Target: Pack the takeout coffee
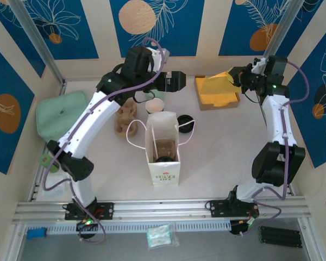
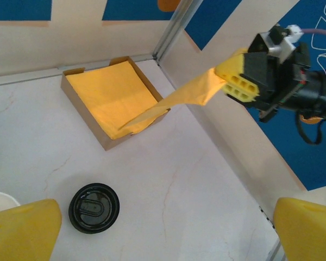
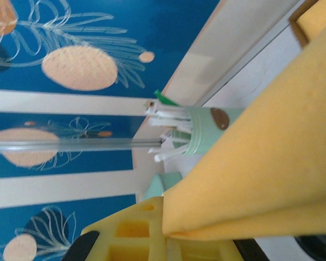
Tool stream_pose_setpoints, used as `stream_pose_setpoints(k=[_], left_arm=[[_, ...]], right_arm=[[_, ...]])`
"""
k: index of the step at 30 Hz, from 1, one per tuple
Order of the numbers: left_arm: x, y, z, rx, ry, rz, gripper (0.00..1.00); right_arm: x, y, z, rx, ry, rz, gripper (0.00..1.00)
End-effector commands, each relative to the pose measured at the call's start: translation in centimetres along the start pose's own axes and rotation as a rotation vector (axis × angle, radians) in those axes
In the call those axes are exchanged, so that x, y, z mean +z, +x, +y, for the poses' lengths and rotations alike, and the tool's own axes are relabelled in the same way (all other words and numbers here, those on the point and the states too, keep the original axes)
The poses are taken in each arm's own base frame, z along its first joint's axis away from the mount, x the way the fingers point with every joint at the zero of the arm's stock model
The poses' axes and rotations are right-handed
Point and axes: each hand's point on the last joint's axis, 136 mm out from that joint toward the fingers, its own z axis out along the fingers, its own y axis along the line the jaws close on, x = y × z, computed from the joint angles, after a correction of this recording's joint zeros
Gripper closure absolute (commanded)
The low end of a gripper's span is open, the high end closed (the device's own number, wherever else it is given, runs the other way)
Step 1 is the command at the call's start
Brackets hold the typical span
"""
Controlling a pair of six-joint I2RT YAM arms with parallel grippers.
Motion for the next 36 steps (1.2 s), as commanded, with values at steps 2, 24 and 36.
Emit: stream_pose_setpoints(k=[2, 24, 36], left_arm=[[-1.8, -0.1, 0.6, 0.025, -0.042, -0.041, 0.01], [-13.1, -1.5, 8.4, -0.171, -0.277, -0.258, 0.01], [-14.7, 4.6, 6.7, -0.154, -0.169, -0.090, 0.01]], right_arm=[[-3.5, 4.4, 6.3, -0.112, -0.094, 0.066, 1.00], [-8.7, 23.0, 22.3, -0.446, -0.346, 0.415, 1.00], [-6.7, 29.6, 21.7, -0.517, -0.309, 0.638, 1.00]])
